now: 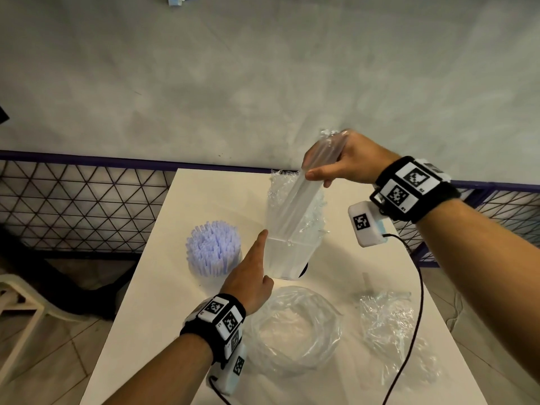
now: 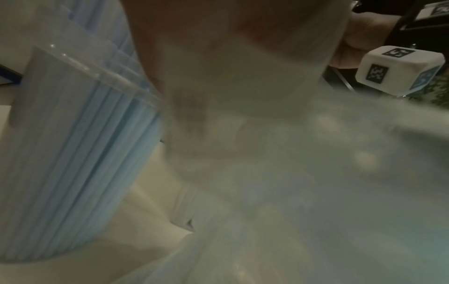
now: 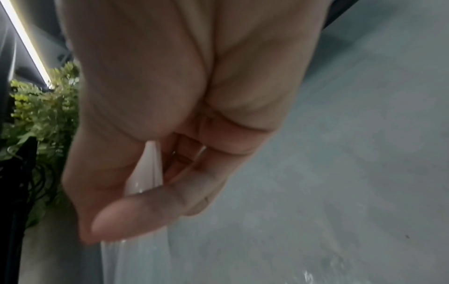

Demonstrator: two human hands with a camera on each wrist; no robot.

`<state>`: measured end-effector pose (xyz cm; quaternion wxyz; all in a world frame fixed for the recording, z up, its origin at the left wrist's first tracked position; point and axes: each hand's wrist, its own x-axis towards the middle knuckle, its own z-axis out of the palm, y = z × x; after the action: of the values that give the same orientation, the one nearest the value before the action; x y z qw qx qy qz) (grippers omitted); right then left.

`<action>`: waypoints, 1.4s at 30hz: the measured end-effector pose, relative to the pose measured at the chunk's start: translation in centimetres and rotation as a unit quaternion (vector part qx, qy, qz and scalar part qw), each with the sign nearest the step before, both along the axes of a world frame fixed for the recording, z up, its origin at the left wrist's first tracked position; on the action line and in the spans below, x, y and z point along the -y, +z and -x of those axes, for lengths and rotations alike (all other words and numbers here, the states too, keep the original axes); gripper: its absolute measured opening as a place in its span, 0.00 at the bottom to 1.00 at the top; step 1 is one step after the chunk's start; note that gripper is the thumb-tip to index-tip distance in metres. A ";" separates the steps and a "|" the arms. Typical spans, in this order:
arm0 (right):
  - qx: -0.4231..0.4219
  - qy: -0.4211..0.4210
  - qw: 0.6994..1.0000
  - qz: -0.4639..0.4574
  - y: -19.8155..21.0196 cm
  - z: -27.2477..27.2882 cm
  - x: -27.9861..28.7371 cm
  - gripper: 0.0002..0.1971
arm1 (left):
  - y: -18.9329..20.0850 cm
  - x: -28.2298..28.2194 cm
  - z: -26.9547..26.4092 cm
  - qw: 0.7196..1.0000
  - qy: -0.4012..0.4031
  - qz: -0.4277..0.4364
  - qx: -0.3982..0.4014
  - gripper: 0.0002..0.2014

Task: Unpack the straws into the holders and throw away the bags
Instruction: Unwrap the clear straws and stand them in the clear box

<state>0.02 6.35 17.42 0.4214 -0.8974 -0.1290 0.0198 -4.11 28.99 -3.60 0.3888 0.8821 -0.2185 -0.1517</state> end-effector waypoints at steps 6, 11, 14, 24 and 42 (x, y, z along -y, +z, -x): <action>-0.067 -0.012 0.996 0.052 -5.6 -2.3 -2.0 0.09 | 0.2 0.1 0.1 1.000 0.010 -0.007 -0.010 0.47; -0.091 -0.038 0.993 0.072 -8.0 -1.9 -2.6 0.13 | -0.1 0.1 0.0 1.000 0.010 -0.014 -0.009 0.48; -0.059 -0.068 0.994 0.063 -6.1 -1.9 -2.3 0.11 | -0.1 0.1 0.1 1.000 0.011 -0.012 -0.012 0.48; 0.018 -0.077 0.995 0.066 -0.8 -3.5 -1.4 0.12 | 0.0 0.0 -0.1 1.000 0.002 -0.006 -0.015 0.48; -0.076 -0.077 0.989 0.097 -7.7 -2.0 -3.5 0.12 | 0.4 0.0 0.1 1.000 0.005 0.004 -0.020 0.48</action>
<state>2.03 9.89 9.76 0.3417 -0.9370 -0.0241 0.0680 -4.18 28.97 -3.25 0.3972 0.8784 -0.2072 -0.1662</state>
